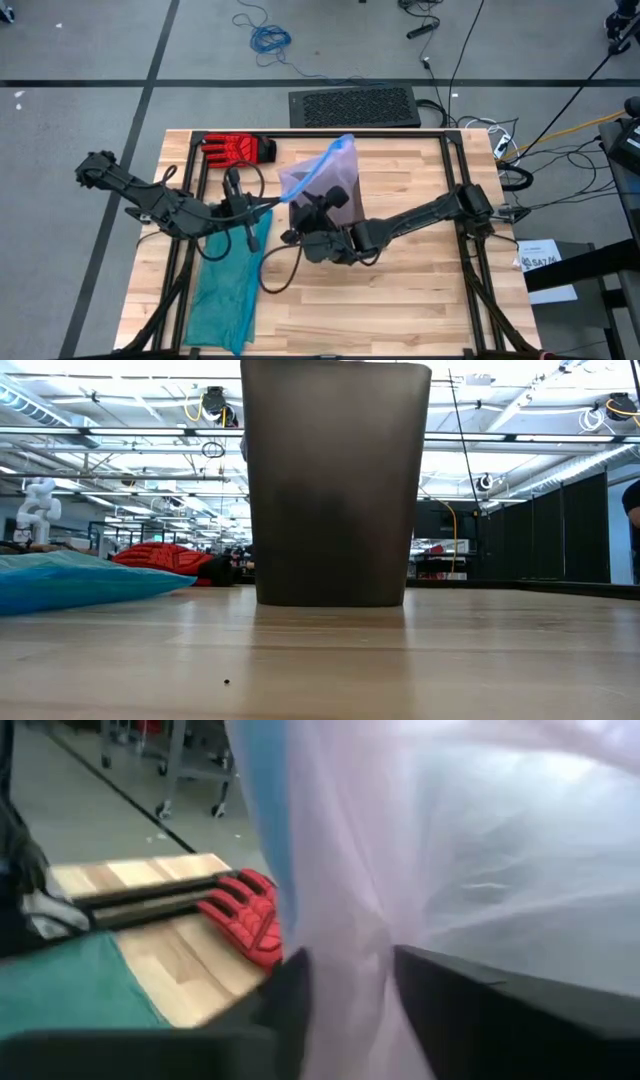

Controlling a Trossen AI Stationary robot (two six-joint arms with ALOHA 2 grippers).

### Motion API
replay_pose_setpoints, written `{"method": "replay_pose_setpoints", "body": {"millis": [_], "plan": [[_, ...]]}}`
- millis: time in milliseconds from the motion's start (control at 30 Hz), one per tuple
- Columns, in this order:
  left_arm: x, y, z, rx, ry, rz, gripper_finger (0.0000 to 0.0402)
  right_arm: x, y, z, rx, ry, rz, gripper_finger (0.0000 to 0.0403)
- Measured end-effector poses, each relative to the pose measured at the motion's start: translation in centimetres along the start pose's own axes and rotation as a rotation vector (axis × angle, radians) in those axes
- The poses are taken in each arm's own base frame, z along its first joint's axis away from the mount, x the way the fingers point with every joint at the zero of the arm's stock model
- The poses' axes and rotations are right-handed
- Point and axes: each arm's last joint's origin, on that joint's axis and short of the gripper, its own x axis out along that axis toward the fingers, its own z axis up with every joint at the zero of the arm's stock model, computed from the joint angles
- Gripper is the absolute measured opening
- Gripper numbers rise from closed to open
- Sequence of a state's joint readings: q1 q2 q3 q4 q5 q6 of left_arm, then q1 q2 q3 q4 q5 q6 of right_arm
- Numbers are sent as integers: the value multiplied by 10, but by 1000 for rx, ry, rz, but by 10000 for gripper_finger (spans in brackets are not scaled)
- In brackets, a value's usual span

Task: Place trash/remove bag and relplace
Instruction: Remove the pink trash bag from the black trash bin

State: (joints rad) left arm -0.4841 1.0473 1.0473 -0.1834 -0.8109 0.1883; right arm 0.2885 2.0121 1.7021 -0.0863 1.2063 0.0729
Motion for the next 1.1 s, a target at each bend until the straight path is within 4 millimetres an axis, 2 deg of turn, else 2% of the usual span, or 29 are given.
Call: {"method": "replay_pose_setpoints", "body": {"millis": [100, 133, 267, 533, 1100], "plan": [[-2, -3, 2, -5, -16, -36, 0, -1, 0, 0, -57, -1, 2, 32], [-4, -3, 3, -6, -19, -43, 0, -1, 1, 0, -75, -1, 4, 18], [-10, -6, 11, -18, -45, -72, 0, 0, 0, 0, -86, 0, 0, 3], [-28, -3, 33, -34, -85, -133, 0, 3, -2, -5, -103, 27, -7, 0], [-54, 15, 72, -56, -172, -229, 0, 18, -13, -20, -96, 111, -48, 0]]}}
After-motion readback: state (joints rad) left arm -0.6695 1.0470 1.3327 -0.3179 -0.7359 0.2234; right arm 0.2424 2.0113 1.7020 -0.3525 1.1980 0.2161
